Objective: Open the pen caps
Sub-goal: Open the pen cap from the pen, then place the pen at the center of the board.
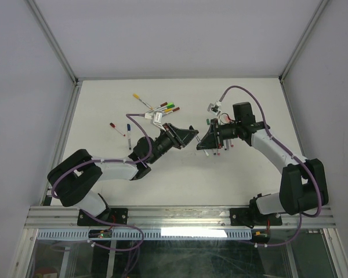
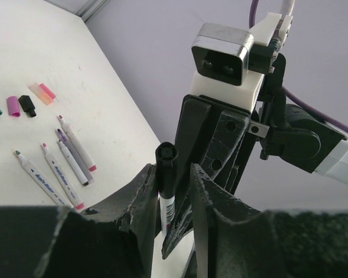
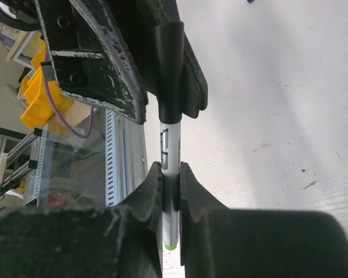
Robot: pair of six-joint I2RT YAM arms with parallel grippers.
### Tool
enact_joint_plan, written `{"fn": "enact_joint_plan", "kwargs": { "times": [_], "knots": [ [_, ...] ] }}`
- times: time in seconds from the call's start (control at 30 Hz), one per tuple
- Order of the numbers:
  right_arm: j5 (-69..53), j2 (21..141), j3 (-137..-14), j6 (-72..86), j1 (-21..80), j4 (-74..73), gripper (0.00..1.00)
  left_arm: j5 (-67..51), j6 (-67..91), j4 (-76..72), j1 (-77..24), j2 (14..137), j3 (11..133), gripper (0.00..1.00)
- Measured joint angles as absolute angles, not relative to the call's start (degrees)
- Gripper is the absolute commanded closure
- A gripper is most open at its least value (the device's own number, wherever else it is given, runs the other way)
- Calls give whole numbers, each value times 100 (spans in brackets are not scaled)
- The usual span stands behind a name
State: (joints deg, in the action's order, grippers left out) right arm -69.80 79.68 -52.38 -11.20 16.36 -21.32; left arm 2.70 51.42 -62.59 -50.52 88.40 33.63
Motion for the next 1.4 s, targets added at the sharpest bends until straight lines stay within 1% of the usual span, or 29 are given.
{"fn": "enact_joint_plan", "kwargs": {
  "times": [0.07,0.17,0.4,0.57,0.7,0.77,0.83,0.9,1.03,1.1,1.27,1.4],
  "knots": [
    [-6991,7992,-5242,-1175,1636,-2174,100,290,5140,-6204,-5050,8842,3363,81],
    [-7004,8001,-5245,-1232,1636,-2237,100,307,5135,-6136,-5041,8855,3363,99],
    [-6886,8101,-5354,-1505,1662,-2383,100,266,5109,-6117,-4906,8862,3361,100],
    [-6694,8517,-5645,-1570,1863,-2174,100,-139,5378,-6193,-4327,8790,3175,100],
    [-6611,8836,-5636,-1621,1903,-2552,100,897,5334,-6506,-3245,8493,3114,100],
    [-6545,9000,-5636,-1649,1903,-2705,100,1282,5284,-6552,-2902,8418,3155,100],
    [-6361,9085,-5636,-1632,1907,-2779,100,1452,5238,-6558,-2764,8350,3208,100],
    [-5961,9094,-5627,-1498,1914,-2724,100,1461,5172,-6514,-2731,8241,3212,100],
    [-4729,9094,-5492,-928,1975,-2373,99,1214,5129,-6038,-2727,7870,3205,100],
    [-4003,9096,-5443,-574,2053,-2241,97,1028,5140,-5725,-2729,7675,3142,100],
    [-2088,9150,-5395,272,2486,-1909,96,685,5339,-4722,-2729,7358,2814,100],
    [-1120,9402,-5400,676,2672,-1876,95,486,5540,-4060,-2731,7214,2512,100]
  ]
}}
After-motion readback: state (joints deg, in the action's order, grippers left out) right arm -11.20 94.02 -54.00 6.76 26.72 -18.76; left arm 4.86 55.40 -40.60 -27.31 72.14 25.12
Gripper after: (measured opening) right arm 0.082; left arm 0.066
